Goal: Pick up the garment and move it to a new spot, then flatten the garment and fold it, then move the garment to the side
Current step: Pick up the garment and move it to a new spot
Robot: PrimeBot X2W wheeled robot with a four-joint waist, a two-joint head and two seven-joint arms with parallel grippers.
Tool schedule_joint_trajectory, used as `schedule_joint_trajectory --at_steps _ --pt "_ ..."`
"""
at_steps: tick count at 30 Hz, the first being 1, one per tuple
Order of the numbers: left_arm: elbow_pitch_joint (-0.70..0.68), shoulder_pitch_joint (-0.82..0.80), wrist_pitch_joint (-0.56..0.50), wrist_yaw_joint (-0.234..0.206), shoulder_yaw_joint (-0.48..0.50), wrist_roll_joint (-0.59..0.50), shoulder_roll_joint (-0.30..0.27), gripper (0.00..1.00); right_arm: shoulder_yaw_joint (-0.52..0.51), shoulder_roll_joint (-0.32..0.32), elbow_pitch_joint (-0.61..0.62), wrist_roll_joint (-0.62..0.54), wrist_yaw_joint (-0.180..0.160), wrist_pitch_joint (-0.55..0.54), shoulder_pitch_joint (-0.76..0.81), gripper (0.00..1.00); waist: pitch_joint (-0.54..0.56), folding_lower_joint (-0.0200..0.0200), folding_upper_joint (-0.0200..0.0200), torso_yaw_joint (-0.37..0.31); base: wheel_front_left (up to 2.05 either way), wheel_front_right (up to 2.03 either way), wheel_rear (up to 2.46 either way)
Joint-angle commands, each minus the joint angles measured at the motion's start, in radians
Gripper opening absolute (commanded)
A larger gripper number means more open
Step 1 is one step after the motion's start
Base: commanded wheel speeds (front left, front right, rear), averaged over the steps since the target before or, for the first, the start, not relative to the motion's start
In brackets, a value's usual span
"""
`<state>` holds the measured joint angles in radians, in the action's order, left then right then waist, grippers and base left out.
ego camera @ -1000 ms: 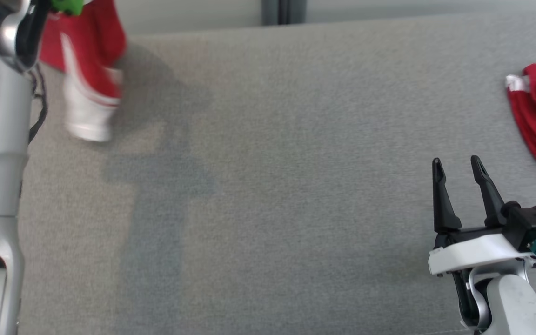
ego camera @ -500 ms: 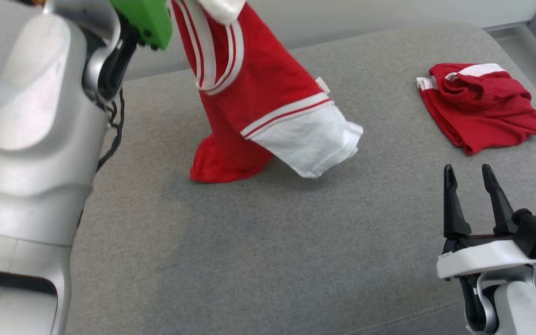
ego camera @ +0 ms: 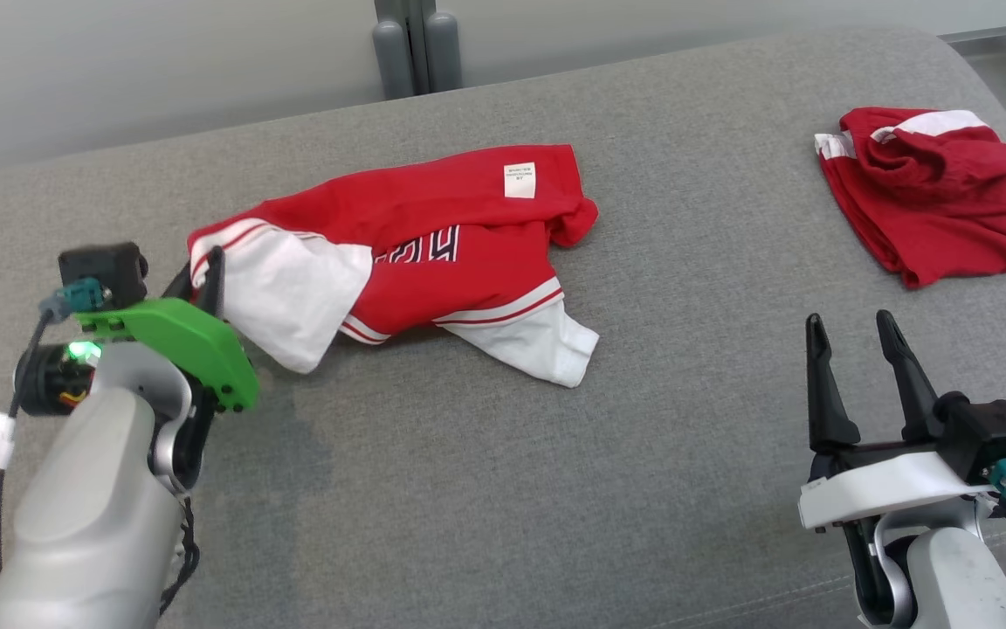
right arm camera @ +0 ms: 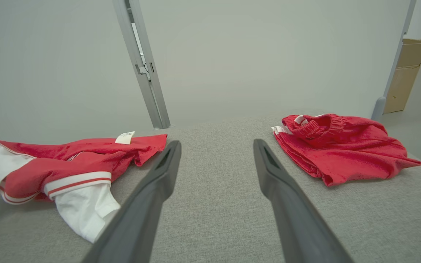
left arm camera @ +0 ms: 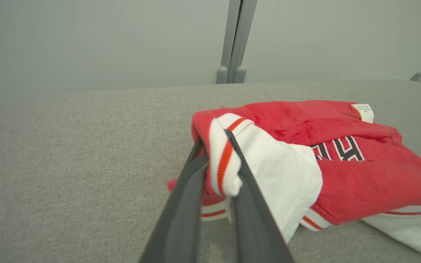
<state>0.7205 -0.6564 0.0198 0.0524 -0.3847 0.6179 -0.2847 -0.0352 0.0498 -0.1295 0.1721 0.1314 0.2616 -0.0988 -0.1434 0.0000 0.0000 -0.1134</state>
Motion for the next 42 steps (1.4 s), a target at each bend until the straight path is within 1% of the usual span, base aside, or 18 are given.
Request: schedule_joint_trajectory --at_steps 1,5,10,13,17,21,24,30,35,38,42 --pt "0.012 0.029 0.021 -0.005 0.000 0.003 0.011 1.00 0.006 0.001 -0.007 -0.006 -0.002 0.005 -0.009 1.00 -0.002 0.0000 0.0000 0.007 0.00 0.00 0.00" --pt "0.047 0.088 0.079 0.000 -0.011 0.004 0.040 1.00 0.021 0.002 -0.024 -0.009 -0.002 0.005 -0.006 1.00 0.006 0.0000 0.0000 0.018 0.00 0.00 0.00" --pt "0.055 0.126 0.153 0.012 -0.024 -0.002 0.067 1.00 0.028 0.002 -0.040 -0.015 -0.002 0.005 0.003 1.00 0.031 0.0000 0.0000 0.036 0.00 0.00 0.00" --pt "0.042 0.133 0.186 0.001 -0.022 -0.010 0.066 1.00 0.031 0.002 -0.044 -0.018 -0.002 0.005 0.006 1.00 0.049 0.0000 0.0000 0.044 0.00 0.00 0.00" --pt "0.013 0.166 0.207 -0.011 -0.005 0.008 0.064 1.00 0.032 0.002 -0.053 -0.030 -0.002 0.005 0.010 1.00 0.080 0.0000 0.0000 0.049 0.00 0.00 0.00" --pt "-0.047 0.227 0.228 -0.021 0.005 0.002 0.058 1.00 0.027 0.002 -0.060 -0.045 -0.002 0.005 0.020 1.00 0.107 0.0000 0.0000 0.056 0.00 0.00 0.00" --pt "-0.120 0.295 0.239 -0.045 0.007 -0.022 0.060 1.00 0.031 0.001 -0.066 -0.063 -0.002 0.005 0.035 1.00 0.130 0.0000 0.0000 0.061 0.00 0.00 0.00" --pt "-0.287 0.449 0.245 -0.103 0.019 -0.075 0.083 1.00 0.043 0.002 -0.076 -0.098 -0.002 0.001 0.056 1.00 0.156 0.0000 0.0000 0.068 0.00 0.00 0.00" --pt "-0.408 0.567 0.244 -0.154 0.063 -0.122 0.113 1.00 0.057 0.002 -0.082 -0.088 -0.002 0.000 0.071 1.00 0.165 0.0000 0.0000 0.070 0.00 0.00 0.00" --pt "-0.464 0.632 0.244 -0.167 0.090 -0.154 0.131 1.00 0.075 0.002 -0.080 -0.071 -0.002 0.001 0.076 1.00 0.170 0.0000 0.0000 0.076 0.00 0.00 0.00" --pt "-0.487 0.661 0.244 -0.169 0.111 -0.171 0.143 1.00 0.087 0.002 -0.082 -0.057 -0.002 0.002 0.076 1.00 0.172 0.0000 0.0000 0.085 0.00 0.00 0.00"
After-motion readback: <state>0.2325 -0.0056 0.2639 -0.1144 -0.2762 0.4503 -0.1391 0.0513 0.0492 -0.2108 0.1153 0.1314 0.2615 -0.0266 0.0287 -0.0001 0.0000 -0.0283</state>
